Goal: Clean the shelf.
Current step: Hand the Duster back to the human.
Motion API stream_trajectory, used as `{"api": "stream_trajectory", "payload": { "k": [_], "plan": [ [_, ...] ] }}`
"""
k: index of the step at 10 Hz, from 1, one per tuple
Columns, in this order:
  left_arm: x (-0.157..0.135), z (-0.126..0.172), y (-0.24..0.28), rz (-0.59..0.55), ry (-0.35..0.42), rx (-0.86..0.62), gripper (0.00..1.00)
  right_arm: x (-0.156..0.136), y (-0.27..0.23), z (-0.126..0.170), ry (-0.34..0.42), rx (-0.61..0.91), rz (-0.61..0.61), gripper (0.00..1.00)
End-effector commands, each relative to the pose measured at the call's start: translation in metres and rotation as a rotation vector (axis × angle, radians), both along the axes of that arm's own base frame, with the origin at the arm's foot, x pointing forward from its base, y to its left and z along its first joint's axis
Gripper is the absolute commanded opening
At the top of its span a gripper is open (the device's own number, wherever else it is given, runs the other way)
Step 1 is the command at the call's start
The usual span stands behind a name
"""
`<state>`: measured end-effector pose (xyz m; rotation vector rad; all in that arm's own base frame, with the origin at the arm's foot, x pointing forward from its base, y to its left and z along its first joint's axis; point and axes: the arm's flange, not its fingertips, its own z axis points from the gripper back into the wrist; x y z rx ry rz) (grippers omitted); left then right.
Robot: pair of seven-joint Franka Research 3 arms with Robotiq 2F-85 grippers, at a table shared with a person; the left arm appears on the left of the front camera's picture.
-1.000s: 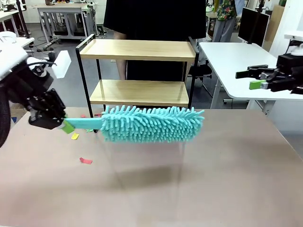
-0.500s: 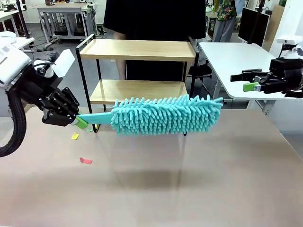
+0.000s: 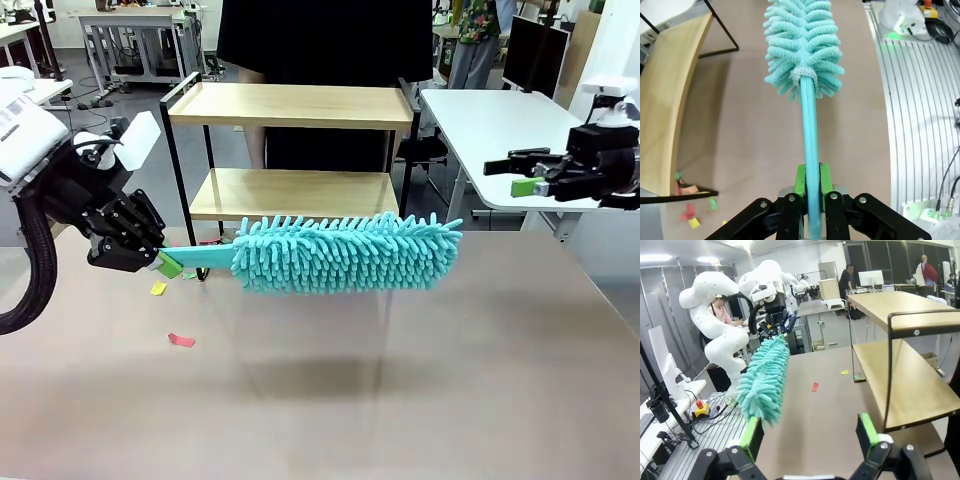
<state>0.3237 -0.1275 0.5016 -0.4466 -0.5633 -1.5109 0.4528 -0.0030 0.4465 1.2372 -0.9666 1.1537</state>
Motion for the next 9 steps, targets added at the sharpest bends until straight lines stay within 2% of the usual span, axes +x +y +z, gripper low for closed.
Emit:
{"api": "stream_trajectory", "payload": {
  "k": [1, 3, 5, 9],
  "plan": [
    [0.001, 0.002, 0.000, -0.007, 0.000, -0.029, 0.13, -0.027, 0.020, -0.012, 0.005, -0.016, -0.019, 1.00],
    [0.001, 0.002, 0.000, -0.007, 0.000, -0.029, 0.13, -0.049, 0.024, -0.028, 0.023, -0.042, -0.025, 1.00],
    [0.001, 0.002, 0.000, -0.007, 0.000, -0.029, 0.13, -0.068, 0.034, -0.043, -0.015, -0.072, -0.085, 1.00],
    [0.001, 0.002, 0.000, -0.007, 0.000, -0.029, 0.13, -0.076, 0.062, -0.056, -0.027, 0.003, -0.087, 1.00]
  ]
}}
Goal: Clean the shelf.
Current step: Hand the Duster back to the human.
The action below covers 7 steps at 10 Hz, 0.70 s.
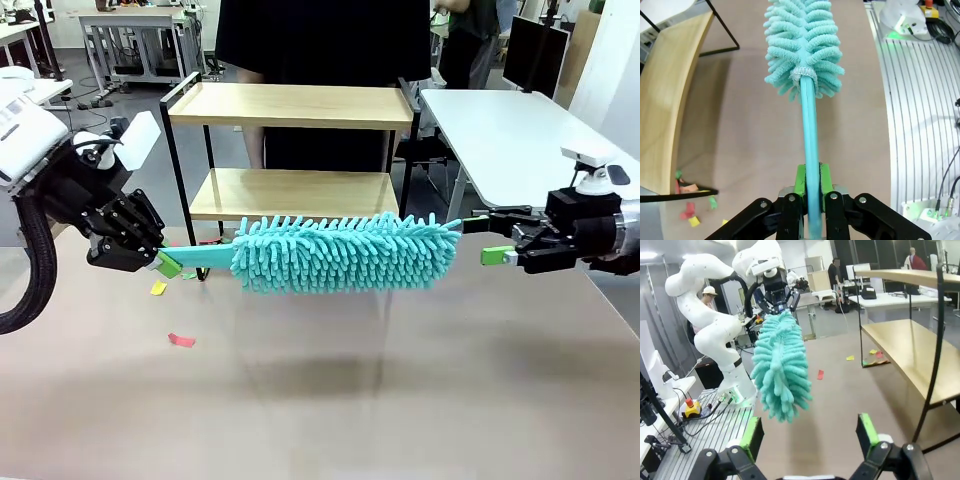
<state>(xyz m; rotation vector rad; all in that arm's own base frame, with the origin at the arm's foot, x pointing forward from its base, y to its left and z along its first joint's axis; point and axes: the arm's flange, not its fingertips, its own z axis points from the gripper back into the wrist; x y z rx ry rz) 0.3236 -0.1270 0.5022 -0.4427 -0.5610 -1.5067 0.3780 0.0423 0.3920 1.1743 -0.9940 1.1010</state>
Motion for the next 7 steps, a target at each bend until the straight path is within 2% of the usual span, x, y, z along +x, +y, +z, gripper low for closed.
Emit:
{"api": "stream_trajectory", "payload": {
  "k": [1, 7],
  "plan": [
    [0.002, 0.002, -0.001, -0.012, -0.001, -0.033, 0.13, -0.002, 0.025, -0.003, -0.034, 0.034, -0.011, 1.00],
    [0.002, 0.002, -0.001, -0.012, -0.001, -0.033, 0.13, -0.008, 0.065, -0.011, -0.017, 0.084, 0.034, 1.00]
  ]
}}
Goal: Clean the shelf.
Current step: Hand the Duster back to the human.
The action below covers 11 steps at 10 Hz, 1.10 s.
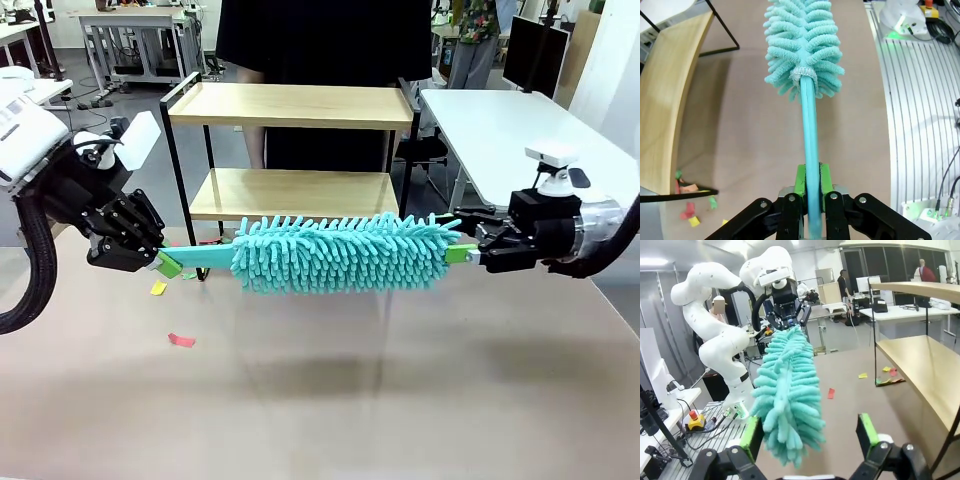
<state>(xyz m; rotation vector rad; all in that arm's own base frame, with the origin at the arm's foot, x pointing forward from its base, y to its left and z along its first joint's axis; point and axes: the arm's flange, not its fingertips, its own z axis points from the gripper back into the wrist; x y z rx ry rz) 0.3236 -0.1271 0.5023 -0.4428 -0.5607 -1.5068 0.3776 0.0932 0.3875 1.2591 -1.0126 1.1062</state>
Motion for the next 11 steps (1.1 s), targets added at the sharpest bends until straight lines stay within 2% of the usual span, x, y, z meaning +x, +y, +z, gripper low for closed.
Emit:
{"api": "stream_trajectory", "payload": {
  "k": [1, 4, 9, 10, 11],
  "plan": [
    [0.002, 0.002, -0.001, -0.011, -0.001, -0.033, 0.13, -0.009, 0.022, -0.010, -0.014, 0.022, 0.007, 1.00],
    [0.002, 0.002, -0.001, -0.011, -0.001, -0.033, 0.13, -0.011, 0.045, -0.019, 0.020, 0.043, 0.059, 1.00],
    [0.002, 0.002, -0.001, -0.011, -0.001, -0.033, 0.13, -0.006, 0.070, -0.021, -0.008, 0.076, 0.088, 1.00],
    [0.002, 0.002, -0.001, -0.011, -0.001, -0.033, 0.13, -0.005, 0.070, -0.021, -0.010, 0.082, 0.090, 0.40],
    [0.002, 0.002, -0.001, -0.011, -0.001, -0.033, 0.13, -0.005, 0.068, -0.020, -0.013, 0.080, 0.093, 0.40]
  ]
}}
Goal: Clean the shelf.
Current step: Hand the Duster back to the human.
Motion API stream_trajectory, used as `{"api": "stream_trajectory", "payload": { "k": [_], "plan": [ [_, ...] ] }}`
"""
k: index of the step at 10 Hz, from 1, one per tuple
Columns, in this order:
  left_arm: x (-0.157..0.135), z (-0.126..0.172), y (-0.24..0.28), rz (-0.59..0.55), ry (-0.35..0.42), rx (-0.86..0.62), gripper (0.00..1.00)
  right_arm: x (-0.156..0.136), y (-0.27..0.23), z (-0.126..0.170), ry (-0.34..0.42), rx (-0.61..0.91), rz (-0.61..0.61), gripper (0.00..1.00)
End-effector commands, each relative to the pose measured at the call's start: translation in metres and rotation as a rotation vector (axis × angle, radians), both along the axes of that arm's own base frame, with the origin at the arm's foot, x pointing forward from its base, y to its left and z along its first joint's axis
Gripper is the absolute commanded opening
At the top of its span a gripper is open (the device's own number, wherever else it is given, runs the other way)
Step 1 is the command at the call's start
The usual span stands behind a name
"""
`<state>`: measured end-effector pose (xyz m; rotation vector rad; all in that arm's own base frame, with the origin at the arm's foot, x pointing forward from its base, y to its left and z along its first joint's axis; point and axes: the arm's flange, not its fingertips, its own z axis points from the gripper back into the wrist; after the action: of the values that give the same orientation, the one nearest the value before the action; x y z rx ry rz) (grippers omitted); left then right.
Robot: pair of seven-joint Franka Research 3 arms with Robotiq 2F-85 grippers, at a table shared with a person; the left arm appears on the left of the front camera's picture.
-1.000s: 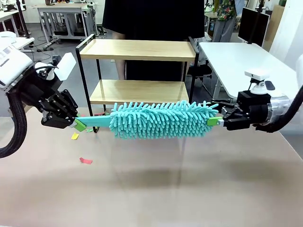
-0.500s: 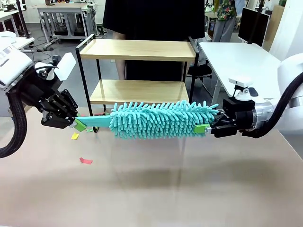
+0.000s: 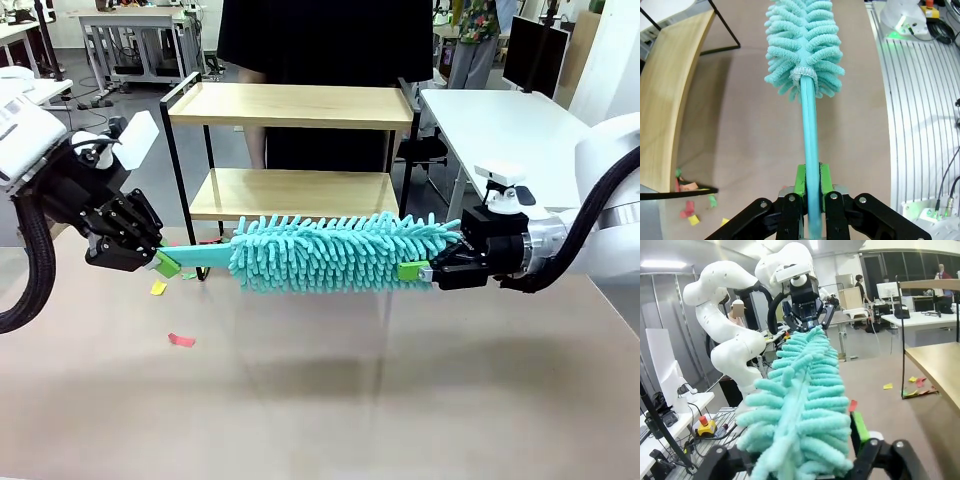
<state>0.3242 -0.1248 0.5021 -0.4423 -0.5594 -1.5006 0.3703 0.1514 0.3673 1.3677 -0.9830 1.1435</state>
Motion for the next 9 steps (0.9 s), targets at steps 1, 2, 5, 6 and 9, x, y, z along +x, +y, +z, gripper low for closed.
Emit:
{"api": "stream_trajectory", "payload": {
  "k": [1, 2, 5, 6, 9],
  "plan": [
    [0.0009, 0.0018, -0.0030, -0.017, -0.003, -0.033, 0.13, 0.0018, 0.0095, -0.0004, -0.030, 0.029, 0.003, 0.00],
    [0.0009, 0.0018, -0.0030, -0.017, -0.003, -0.033, 0.13, 0.0019, 0.0091, -0.0004, -0.028, 0.031, 0.010, 0.35],
    [0.0009, 0.0018, -0.0030, -0.017, -0.003, -0.033, 0.13, 0.0016, 0.0076, -0.0004, -0.042, 0.035, 0.017, 0.00],
    [0.0009, 0.0018, -0.0030, -0.017, -0.003, -0.033, 0.13, 0.0016, 0.0069, -0.0004, -0.051, 0.040, 0.016, 0.00],
    [0.0009, 0.0018, -0.0030, -0.017, -0.003, -0.033, 0.13, 0.0013, 0.0052, -0.0001, -0.076, 0.044, 0.012, 0.00]
  ]
}}
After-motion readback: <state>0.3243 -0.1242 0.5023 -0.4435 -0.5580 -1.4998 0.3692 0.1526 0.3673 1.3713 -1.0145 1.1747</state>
